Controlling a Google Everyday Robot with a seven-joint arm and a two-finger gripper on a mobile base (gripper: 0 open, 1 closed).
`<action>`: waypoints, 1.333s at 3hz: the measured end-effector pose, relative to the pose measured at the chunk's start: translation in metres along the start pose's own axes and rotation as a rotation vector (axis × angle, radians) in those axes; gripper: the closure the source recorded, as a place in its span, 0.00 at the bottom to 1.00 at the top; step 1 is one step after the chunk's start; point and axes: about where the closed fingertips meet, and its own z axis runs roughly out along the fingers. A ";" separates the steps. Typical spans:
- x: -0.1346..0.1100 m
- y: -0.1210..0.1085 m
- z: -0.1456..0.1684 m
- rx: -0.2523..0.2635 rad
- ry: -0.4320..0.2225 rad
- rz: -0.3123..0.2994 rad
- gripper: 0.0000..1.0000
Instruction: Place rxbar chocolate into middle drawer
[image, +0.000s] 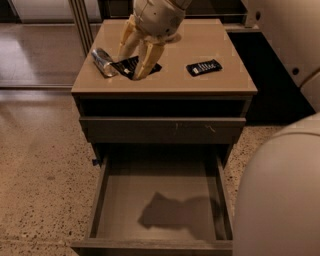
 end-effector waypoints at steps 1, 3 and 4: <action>-0.014 0.037 0.008 -0.002 -0.007 0.016 1.00; 0.026 0.101 0.084 0.039 0.047 0.152 1.00; 0.031 0.120 0.107 0.001 0.044 0.175 1.00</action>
Offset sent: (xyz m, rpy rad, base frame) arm -0.0732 -0.0405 -0.1819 -0.0086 0.1516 -0.1554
